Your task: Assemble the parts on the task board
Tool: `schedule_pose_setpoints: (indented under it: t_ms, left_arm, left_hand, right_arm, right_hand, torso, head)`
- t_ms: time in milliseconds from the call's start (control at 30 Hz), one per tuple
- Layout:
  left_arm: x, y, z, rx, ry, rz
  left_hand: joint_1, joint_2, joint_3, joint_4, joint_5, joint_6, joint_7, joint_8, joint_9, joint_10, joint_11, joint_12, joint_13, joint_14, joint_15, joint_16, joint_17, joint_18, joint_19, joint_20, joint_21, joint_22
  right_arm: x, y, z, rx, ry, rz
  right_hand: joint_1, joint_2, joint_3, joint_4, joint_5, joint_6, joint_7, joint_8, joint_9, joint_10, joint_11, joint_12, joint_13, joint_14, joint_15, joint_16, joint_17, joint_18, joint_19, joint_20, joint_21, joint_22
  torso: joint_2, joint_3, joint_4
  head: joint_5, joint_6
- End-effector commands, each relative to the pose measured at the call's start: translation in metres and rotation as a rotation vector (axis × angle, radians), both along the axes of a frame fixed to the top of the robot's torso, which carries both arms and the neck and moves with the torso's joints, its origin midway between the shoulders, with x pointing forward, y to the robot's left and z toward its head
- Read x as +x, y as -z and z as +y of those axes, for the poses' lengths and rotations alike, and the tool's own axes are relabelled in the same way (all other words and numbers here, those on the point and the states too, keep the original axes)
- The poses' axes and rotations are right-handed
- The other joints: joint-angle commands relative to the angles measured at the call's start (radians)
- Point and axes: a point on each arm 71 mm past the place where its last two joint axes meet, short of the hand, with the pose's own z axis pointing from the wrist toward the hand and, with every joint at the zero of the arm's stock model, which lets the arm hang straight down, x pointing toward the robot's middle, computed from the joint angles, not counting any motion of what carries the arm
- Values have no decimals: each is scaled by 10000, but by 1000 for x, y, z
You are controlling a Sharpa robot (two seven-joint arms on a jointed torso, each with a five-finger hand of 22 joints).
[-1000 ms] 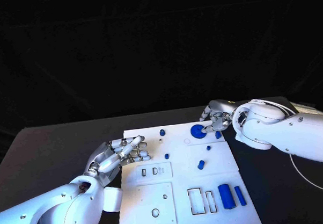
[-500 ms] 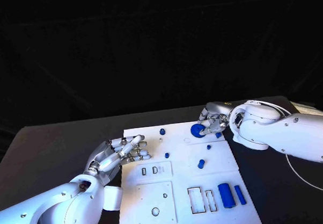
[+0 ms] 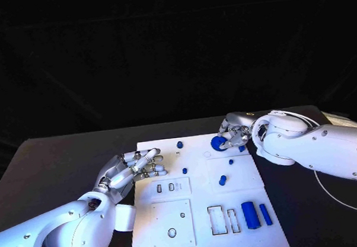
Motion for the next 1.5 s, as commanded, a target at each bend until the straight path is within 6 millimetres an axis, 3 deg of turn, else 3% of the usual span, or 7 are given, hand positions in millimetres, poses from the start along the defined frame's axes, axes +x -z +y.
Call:
schedule_pose_setpoints:
  t_ms: [33, 367, 500, 633, 833, 1167, 1500]
  left_arm:
    - [-1, -2, -3, -105, 234, -76]
    - [-1, -1, -3, -101, 251, -55]
    - [-1, -1, -3, -98, 254, -48]
    - [-1, -1, -3, -93, 248, -46]
    - [0, -1, -2, -89, 240, -43]
    - [0, -1, -3, -92, 251, -39]
    - [-1, -1, -4, -105, 292, -25]
  left_hand:
    - [7, 91, -1, -61, -3, -1, 56, -37, -14, -10, 37, -38, -10, 72, 24, -54, 12, 95, 81, 17, -26, -10]
    - [16, 111, -11, -89, -3, 3, 48, -52, -12, -6, 32, -57, -11, 76, 22, -66, 39, 96, 90, 16, -34, -13]
    - [16, 113, -11, -90, -3, 3, 47, -52, -11, -6, 32, -58, -11, 76, 22, -67, 40, 96, 90, 16, -34, -13]
    - [23, 126, -8, -98, -2, 5, 45, -56, -11, -5, 30, -63, -11, 77, 21, -70, 47, 96, 92, 15, -36, -14]
    - [32, 143, -5, -108, -1, 7, 43, -60, -10, -4, 30, -69, -11, 78, 20, -74, 55, 96, 95, 14, -39, -15]
    - [38, 154, -4, -116, 0, 8, 41, -64, -10, -2, 29, -73, -11, 78, 19, -78, 61, 96, 97, 14, -41, -15]
    - [41, 158, -3, -120, -1, 8, 39, -66, -9, -2, 28, -75, -11, 78, 19, -79, 64, 96, 98, 14, -42, -16]
  right_arm:
    - [0, 3, 2, -583, -140, -37]
    - [-1, 7, 8, -1212, -382, -324]
    - [-2, 7, 10, -1291, -435, -558]
    - [-3, 5, 13, -983, -511, -808]
    - [-11, -3, 24, -158, -756, -1210]
    - [-26, -24, 60, 464, -1524, -1927]
    - [-32, -27, 104, 460, -2282, -2183]
  right_hand:
    - [127, -18, 4, -61, -22, 102, 14, 65, 16, 112, 9, 103, 84, 721, 57, 72, 760, -109, 87, -4, 39, 343]
    - [257, 55, 79, -164, -84, 507, -73, 251, 64, 263, -62, 423, 446, 730, 7, 109, 838, -129, 144, -35, 82, 449]
    - [470, 265, 320, -279, -435, 867, -192, 423, 120, 365, -165, 614, 664, 734, -76, 124, 874, -144, 193, -97, 116, 532]
    - [688, 548, 700, -416, -452, 1100, -281, 498, 144, 436, -247, 728, 816, 739, -151, 138, 913, -162, 246, -171, 150, 620]
    - [606, 581, 848, -421, -337, 1096, -273, 453, 123, 437, -244, 716, 841, 739, -158, 139, 916, -188, 318, -196, 193, 731]
    - [462, 533, 916, -393, -276, 1081, -261, 407, 103, 421, -233, 668, 830, 739, -151, 137, 916, -207, 375, -199, 227, 819]
    - [352, 509, 961, -359, -262, 1095, -263, 390, 96, 412, -231, 638, 826, 736, -149, 130, 905, -215, 396, -197, 240, 855]
  torso:
    - [0, 2, 2]
    - [1, -4, 1]
    - [1, -4, 0]
    - [2, -3, 4]
    - [-4, -9, 13]
    - [5, -10, 19]
    - [5, -12, 38]
  head:
    - [1, -34]
    - [12, -49]
    - [4, -60]
    - [13, -53]
    - [17, -28]
    - [40, -5]
    - [107, -24]
